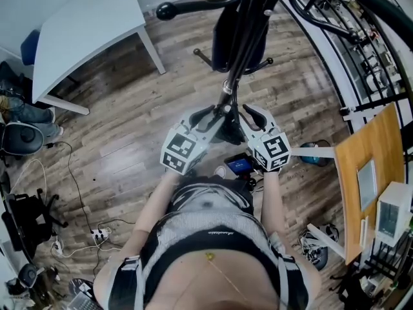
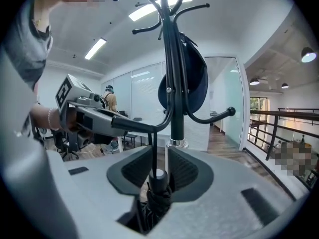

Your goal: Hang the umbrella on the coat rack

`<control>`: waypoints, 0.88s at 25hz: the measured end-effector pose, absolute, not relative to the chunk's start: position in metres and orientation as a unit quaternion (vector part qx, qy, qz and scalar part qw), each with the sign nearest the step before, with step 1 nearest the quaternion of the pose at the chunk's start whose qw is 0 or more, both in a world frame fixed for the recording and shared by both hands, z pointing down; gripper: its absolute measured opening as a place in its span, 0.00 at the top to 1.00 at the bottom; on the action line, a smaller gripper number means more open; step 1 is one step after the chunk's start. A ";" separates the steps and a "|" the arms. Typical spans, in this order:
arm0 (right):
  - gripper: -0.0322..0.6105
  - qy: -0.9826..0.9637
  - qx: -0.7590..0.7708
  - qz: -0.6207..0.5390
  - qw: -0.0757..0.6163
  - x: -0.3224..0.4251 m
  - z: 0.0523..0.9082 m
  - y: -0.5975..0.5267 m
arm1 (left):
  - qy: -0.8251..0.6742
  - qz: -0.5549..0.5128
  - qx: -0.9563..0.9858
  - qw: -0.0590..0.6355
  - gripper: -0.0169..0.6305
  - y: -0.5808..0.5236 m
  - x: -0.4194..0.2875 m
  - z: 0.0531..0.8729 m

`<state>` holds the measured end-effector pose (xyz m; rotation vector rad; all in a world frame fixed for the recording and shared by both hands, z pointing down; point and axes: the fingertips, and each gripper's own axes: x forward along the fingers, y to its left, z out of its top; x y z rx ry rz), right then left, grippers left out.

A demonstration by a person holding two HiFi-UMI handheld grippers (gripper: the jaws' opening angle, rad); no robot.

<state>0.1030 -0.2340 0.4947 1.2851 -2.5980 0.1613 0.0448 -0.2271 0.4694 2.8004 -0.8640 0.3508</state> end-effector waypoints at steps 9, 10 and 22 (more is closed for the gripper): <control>0.83 -0.892 0.432 0.047 0.127 0.094 0.487 -0.240 | -0.251 0.155 0.953 0.071 0.85 -0.233 0.073 0.484; 0.83 -0.892 0.431 0.048 0.126 0.093 0.486 -0.240 | -0.249 0.156 0.953 0.070 0.85 -0.234 0.074 0.484; 0.94 -0.888 0.438 0.038 0.135 0.089 0.486 -0.244 | -0.237 0.171 0.955 0.048 0.92 -0.240 0.084 0.485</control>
